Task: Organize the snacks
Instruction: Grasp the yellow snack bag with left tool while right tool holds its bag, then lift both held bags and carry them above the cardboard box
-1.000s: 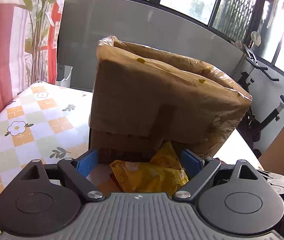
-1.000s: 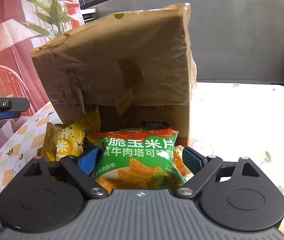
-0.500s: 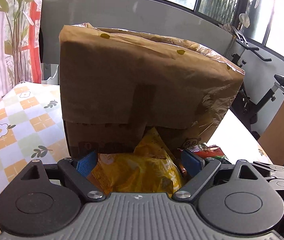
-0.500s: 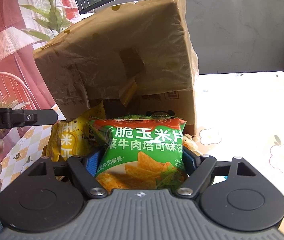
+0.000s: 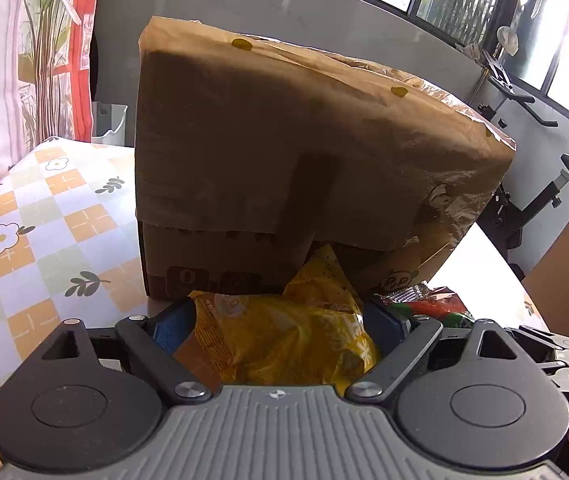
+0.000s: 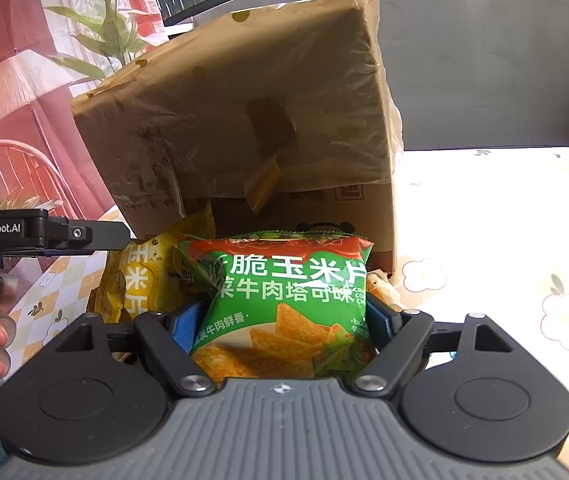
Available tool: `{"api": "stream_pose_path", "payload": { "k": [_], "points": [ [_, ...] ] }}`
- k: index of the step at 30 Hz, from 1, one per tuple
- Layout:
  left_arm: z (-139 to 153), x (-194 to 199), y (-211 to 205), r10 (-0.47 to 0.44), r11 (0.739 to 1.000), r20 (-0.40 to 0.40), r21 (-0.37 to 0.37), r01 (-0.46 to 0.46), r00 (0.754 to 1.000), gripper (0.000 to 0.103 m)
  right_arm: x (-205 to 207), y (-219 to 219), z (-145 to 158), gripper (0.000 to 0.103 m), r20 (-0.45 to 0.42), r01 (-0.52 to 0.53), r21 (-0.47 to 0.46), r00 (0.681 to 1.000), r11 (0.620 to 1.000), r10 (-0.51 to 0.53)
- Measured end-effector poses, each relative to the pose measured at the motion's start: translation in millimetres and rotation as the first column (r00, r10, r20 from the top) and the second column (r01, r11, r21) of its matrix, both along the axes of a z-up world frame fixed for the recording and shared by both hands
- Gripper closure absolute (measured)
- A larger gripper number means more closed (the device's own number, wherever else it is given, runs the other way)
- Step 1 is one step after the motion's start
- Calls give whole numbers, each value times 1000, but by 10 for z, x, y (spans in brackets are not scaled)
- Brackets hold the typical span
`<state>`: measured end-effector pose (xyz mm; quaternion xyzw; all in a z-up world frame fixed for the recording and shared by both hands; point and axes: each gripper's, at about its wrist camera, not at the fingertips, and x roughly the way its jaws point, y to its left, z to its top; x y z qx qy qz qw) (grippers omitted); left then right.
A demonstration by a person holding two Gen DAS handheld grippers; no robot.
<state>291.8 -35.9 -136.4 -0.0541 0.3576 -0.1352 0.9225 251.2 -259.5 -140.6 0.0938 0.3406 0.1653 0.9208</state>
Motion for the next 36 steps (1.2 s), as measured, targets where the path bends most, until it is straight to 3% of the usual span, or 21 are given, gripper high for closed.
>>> {"api": "stream_pose_path", "payload": {
  "k": [4,7,15,20,24,28,30,31,36],
  "points": [
    [-38,-49,-57,-27,1000,33,6,27,999,11,-1,11,-1,22,0,-2,-3,1000,1000,2],
    [-89,-37,-22,43,999,24,1,-43,999,11,2,5,-2,22,-2,-2,-1,1000,1000,2],
    [-288,17,178,56,983,-63,-172,-66,996,9,12,6,-3,22,-5,-7,0,1000,1000,7],
    [-386,74,193,52,972,-104,-224,-74,993,6,14,8,-2,22,-6,-10,-2,1000,1000,10],
    [-430,128,93,0,976,-118,-215,-25,993,7,14,10,0,22,-7,-12,-5,1000,1000,12],
    [-506,167,26,-34,980,-113,-198,11,993,8,14,21,8,22,-6,-17,-15,1000,1000,17],
    [-542,195,56,-50,968,-131,-251,16,990,18,11,19,10,22,-6,-20,-17,1000,1000,20],
    [-552,196,58,-52,966,-137,-258,15,989,19,8,18,9,22,-7,-21,-16,1000,1000,21],
    [-497,147,20,-69,975,-107,-218,45,992,28,13,29,8,22,-12,-26,-19,1000,999,25]
  ]
}}
